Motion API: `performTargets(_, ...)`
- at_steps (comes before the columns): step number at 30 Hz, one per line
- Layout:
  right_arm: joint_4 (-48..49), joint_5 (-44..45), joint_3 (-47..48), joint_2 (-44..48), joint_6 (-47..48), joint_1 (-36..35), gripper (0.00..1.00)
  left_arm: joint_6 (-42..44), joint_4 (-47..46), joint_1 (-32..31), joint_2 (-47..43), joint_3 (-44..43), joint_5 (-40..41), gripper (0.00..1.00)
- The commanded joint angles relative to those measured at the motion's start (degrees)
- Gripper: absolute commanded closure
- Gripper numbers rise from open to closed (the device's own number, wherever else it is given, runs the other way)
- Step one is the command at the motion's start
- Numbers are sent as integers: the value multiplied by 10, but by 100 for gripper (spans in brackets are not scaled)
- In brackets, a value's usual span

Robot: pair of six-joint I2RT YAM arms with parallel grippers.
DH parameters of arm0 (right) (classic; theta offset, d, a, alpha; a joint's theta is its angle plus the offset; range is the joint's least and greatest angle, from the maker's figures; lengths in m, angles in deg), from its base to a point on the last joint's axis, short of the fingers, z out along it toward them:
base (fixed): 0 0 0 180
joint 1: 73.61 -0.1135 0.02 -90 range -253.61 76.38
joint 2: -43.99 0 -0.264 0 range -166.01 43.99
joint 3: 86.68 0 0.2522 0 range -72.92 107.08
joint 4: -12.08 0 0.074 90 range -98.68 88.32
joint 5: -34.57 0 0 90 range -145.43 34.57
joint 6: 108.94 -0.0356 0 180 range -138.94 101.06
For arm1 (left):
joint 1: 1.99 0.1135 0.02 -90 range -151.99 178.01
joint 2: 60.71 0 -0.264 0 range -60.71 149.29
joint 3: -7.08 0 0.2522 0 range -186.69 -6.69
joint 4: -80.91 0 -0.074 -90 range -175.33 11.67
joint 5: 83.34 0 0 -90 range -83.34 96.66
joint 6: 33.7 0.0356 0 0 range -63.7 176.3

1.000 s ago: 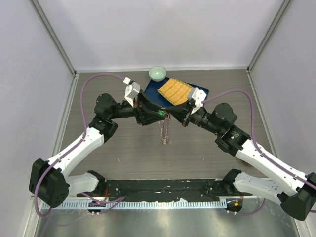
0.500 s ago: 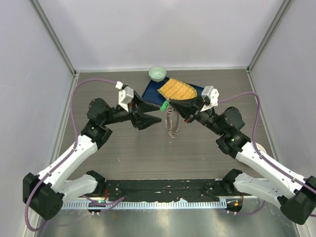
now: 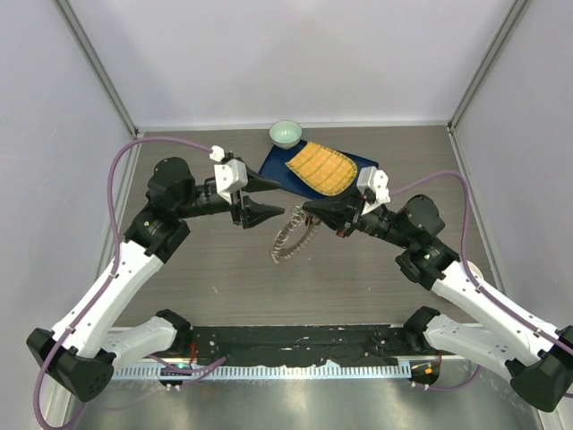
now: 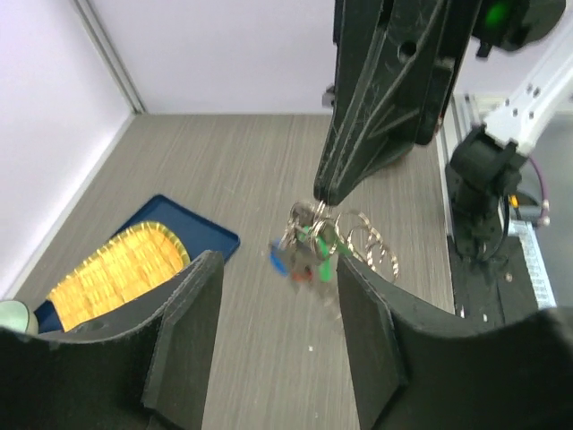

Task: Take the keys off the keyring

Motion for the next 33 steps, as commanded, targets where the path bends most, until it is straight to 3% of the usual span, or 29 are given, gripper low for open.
performTargets(1, 4, -70, 42, 20, 15, 2, 99, 147, 139, 2, -4, -33, -25, 48)
performTargets(4, -8, -94, 49, 18, 15, 2, 99, 173, 147, 2, -7, -37, -36, 54)
performTargets(8, -9, -100, 52, 17, 12, 3, 99, 156, 136, 1, -3, -39, -75, 53)
performTargets(16, -6, -93, 51, 10, 8, 2, 99, 60, 10, -17, -3, 9, -63, 53)
performTargets(20, -81, 78, 31, 6, -32, 2, 99, -6, -56, -16, -34, 86, 69, 50)
performTargets(23, -183, 138, 15, 11, -54, 2, 93, -81, -73, -16, -68, 142, 230, 48)
performTargets(24, -202, 148, 12, 13, -57, 1, 91, -88, -71, -16, -80, 153, 305, 47)
performTargets(25, -217, 145, 6, 13, -57, 1, 83, -91, -71, -16, -90, 166, 328, 46)
performTargets(28, -293, 145, 13, -13, -59, -1, 73, -116, -85, -16, -154, 219, 467, 44)
performTargets(33, -336, 183, 33, -107, -92, -44, 67, -108, -92, -16, -243, 266, 614, 39)
